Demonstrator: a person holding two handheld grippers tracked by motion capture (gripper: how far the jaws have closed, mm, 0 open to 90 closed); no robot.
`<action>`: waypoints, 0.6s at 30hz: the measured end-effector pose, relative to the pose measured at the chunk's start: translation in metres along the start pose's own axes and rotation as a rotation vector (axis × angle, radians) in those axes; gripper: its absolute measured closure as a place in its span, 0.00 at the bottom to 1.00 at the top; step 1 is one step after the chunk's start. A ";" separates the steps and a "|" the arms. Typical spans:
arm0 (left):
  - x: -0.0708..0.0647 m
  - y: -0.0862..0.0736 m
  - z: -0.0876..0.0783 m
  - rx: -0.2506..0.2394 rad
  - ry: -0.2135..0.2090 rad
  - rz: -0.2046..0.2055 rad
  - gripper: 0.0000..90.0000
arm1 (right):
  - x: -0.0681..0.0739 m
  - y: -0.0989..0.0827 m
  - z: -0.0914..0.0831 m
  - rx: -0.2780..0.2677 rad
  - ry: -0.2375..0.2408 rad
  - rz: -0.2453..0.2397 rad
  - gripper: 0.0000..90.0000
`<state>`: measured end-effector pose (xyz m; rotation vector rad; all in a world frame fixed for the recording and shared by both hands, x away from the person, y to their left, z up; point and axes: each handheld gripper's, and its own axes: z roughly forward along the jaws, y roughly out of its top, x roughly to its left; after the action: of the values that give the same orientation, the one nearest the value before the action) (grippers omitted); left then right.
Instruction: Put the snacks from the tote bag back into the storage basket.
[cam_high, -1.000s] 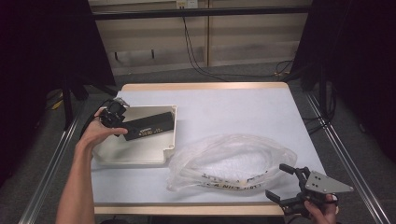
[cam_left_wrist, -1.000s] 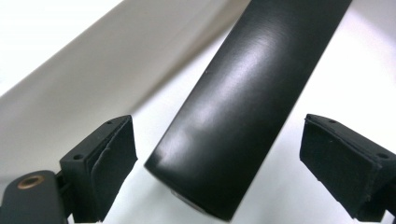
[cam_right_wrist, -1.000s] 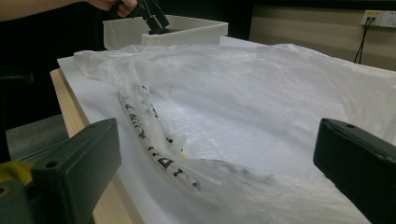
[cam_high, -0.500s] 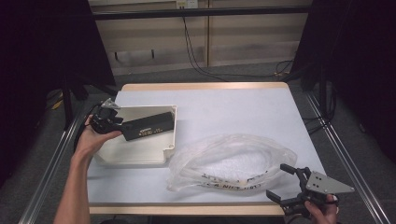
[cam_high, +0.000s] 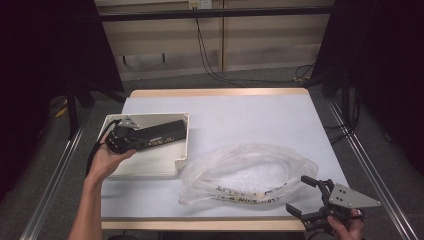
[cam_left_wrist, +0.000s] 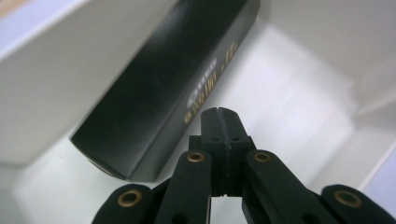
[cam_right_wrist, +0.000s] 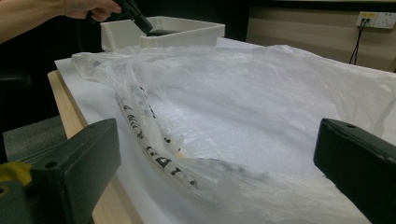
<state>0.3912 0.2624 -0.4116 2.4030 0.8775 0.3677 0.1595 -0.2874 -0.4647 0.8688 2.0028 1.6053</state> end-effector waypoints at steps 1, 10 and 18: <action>0.000 -0.001 0.002 0.009 0.013 0.012 1.00 | 0.000 0.000 0.000 -0.001 -0.001 -0.001 0.00; -0.006 -0.006 0.030 0.033 0.026 0.000 1.00 | 0.000 -0.001 0.001 0.003 -0.002 0.002 0.00; -0.004 -0.002 0.041 0.078 0.058 -0.006 1.00 | -0.001 -0.001 0.001 -0.003 0.007 0.012 0.00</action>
<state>0.4043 0.2446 -0.4465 2.4716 0.9405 0.4102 0.1601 -0.2875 -0.4658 0.8764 2.0025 1.6195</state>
